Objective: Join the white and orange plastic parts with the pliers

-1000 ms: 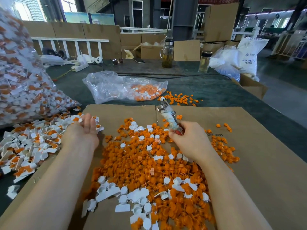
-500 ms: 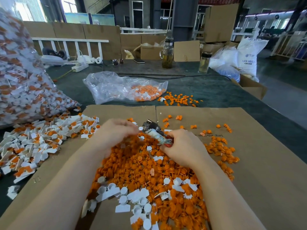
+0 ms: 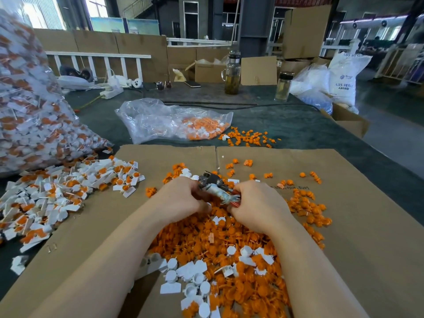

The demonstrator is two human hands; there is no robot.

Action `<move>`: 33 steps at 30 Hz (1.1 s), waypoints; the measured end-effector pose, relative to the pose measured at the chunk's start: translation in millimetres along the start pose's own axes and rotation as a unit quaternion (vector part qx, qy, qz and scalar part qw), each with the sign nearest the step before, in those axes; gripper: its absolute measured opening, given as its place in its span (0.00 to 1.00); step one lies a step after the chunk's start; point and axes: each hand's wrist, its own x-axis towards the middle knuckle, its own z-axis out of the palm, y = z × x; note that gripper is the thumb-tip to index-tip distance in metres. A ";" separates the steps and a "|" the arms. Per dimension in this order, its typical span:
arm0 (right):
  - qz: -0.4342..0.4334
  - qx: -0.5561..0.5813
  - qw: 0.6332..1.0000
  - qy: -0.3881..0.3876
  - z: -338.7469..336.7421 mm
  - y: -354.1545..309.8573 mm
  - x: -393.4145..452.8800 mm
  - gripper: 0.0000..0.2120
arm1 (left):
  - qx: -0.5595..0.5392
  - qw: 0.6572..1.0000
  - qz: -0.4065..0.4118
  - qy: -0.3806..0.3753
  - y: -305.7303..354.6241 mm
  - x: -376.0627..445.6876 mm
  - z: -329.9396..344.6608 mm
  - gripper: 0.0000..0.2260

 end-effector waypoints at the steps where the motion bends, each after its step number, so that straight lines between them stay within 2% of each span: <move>1: 0.001 -0.006 1.000 0.004 0.1 -0.1 0.2 0.06 | 0.010 1.000 -0.003 -0.004 -0.3 0.2 -0.1 0.05; 8: 0.010 -0.037 0.999 0.022 -1.7 -0.5 -0.1 0.07 | 0.028 1.000 -0.004 -0.006 -1.2 -0.2 -3.2 0.03; 16: 0.008 -0.043 0.998 0.045 -0.7 -1.0 -1.7 0.06 | 0.015 1.000 -0.022 0.003 0.1 -0.8 -4.0 0.07; 22: -0.008 -0.039 0.998 0.048 1.1 -1.2 -2.8 0.17 | 0.045 0.999 -0.022 0.002 5.3 -4.2 -6.0 0.07; 26: -0.009 -0.017 0.999 0.039 0.2 -0.2 -3.0 0.27 | 0.089 0.995 0.004 0.053 10.5 -6.9 -9.8 0.12; 33: -0.005 -0.031 0.999 -0.005 -3.9 -2.3 -2.5 0.28 | 0.075 0.994 0.027 0.077 22.2 -12.9 -13.9 0.11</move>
